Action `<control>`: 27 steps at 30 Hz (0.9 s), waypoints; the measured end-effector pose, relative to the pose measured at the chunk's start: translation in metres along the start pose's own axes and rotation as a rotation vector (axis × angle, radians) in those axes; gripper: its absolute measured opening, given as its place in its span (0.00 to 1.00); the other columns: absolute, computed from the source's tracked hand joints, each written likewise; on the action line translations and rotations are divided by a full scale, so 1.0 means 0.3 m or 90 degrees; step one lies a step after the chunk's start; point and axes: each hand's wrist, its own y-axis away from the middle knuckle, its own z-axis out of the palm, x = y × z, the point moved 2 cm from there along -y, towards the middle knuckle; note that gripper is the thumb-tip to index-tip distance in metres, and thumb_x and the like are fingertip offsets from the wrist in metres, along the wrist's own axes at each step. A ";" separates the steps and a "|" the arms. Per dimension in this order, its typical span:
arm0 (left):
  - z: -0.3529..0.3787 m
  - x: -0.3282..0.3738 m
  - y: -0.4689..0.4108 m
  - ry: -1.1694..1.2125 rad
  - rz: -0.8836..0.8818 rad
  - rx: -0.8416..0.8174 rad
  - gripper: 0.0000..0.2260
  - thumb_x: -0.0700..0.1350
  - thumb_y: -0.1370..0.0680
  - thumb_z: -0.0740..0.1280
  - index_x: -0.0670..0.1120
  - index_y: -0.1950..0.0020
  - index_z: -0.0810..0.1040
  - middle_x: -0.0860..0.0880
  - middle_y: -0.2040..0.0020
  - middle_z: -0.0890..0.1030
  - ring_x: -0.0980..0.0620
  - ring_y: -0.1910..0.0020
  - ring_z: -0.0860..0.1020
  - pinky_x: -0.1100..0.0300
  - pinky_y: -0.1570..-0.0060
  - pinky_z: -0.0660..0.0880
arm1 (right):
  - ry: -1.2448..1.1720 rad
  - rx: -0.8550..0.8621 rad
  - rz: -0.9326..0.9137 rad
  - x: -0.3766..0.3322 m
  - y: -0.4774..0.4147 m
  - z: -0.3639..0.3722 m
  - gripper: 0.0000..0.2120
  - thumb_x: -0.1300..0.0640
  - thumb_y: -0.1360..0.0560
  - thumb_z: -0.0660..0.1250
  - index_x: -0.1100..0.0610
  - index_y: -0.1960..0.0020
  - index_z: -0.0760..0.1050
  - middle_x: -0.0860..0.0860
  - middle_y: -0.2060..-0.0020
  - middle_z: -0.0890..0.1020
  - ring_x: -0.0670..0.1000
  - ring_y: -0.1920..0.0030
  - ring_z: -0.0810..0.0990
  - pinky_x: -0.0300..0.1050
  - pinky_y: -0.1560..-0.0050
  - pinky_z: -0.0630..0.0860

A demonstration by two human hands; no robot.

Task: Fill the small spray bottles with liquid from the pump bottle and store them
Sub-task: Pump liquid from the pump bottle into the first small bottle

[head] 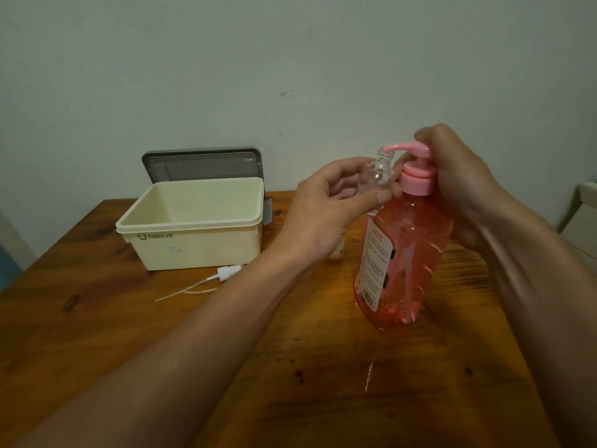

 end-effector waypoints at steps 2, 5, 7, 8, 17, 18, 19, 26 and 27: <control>0.000 0.002 0.001 0.003 0.003 0.000 0.21 0.39 0.29 0.75 0.46 0.37 0.76 0.49 0.44 0.83 0.57 0.47 0.82 0.65 0.47 0.78 | -0.007 0.010 0.005 0.002 0.007 0.006 0.24 0.43 0.22 0.56 0.56 0.69 0.75 0.52 0.76 0.77 0.51 0.76 0.74 0.38 0.72 0.72; 0.003 0.009 0.001 0.004 0.011 0.002 0.22 0.40 0.30 0.75 0.47 0.38 0.76 0.49 0.44 0.83 0.57 0.46 0.82 0.62 0.44 0.78 | -0.026 0.017 0.007 0.000 0.010 0.012 0.29 0.39 0.23 0.56 0.54 0.74 0.78 0.51 0.77 0.76 0.50 0.77 0.74 0.37 0.72 0.72; 0.003 0.012 0.001 0.001 0.009 0.001 0.21 0.41 0.30 0.76 0.48 0.38 0.76 0.50 0.44 0.83 0.58 0.47 0.82 0.63 0.45 0.78 | -0.027 0.016 0.012 -0.001 0.008 0.013 0.31 0.39 0.23 0.56 0.54 0.78 0.77 0.51 0.77 0.76 0.50 0.77 0.74 0.38 0.72 0.72; 0.003 0.012 0.000 -0.001 0.008 0.001 0.21 0.41 0.30 0.76 0.49 0.38 0.76 0.50 0.44 0.83 0.58 0.47 0.82 0.63 0.46 0.78 | -0.025 0.014 0.014 0.000 0.006 0.012 0.31 0.39 0.23 0.56 0.55 0.77 0.76 0.51 0.77 0.76 0.50 0.77 0.74 0.39 0.72 0.72; 0.002 -0.001 0.001 0.009 -0.005 0.001 0.20 0.39 0.29 0.75 0.47 0.38 0.77 0.49 0.45 0.84 0.56 0.47 0.82 0.65 0.48 0.79 | -0.012 0.002 0.003 0.007 -0.003 0.003 0.26 0.43 0.22 0.56 0.55 0.73 0.75 0.53 0.76 0.76 0.51 0.76 0.73 0.40 0.71 0.71; 0.003 0.002 0.001 0.011 -0.001 -0.001 0.20 0.40 0.29 0.75 0.48 0.39 0.77 0.49 0.45 0.84 0.57 0.47 0.82 0.65 0.48 0.78 | -0.015 0.010 0.003 0.008 0.001 0.004 0.28 0.41 0.22 0.56 0.55 0.75 0.76 0.52 0.77 0.76 0.51 0.77 0.73 0.39 0.72 0.71; 0.003 0.006 -0.001 0.012 0.003 -0.002 0.20 0.40 0.30 0.75 0.49 0.39 0.77 0.50 0.45 0.84 0.57 0.47 0.82 0.64 0.47 0.78 | -0.019 0.015 0.003 0.008 0.001 0.005 0.31 0.40 0.22 0.56 0.55 0.77 0.76 0.52 0.77 0.76 0.51 0.77 0.73 0.38 0.72 0.71; -0.004 0.002 -0.004 0.005 0.004 -0.005 0.20 0.40 0.30 0.75 0.48 0.39 0.77 0.49 0.44 0.83 0.56 0.47 0.82 0.64 0.48 0.79 | -0.005 -0.004 0.004 0.007 -0.004 0.000 0.27 0.42 0.22 0.55 0.55 0.73 0.74 0.53 0.77 0.76 0.52 0.76 0.73 0.40 0.71 0.71; -0.004 -0.001 -0.005 0.003 0.000 -0.005 0.20 0.40 0.29 0.75 0.48 0.39 0.77 0.49 0.44 0.83 0.56 0.47 0.82 0.64 0.48 0.79 | 0.006 -0.011 -0.002 0.009 -0.010 -0.004 0.26 0.43 0.22 0.55 0.55 0.73 0.75 0.53 0.76 0.76 0.52 0.75 0.73 0.41 0.70 0.72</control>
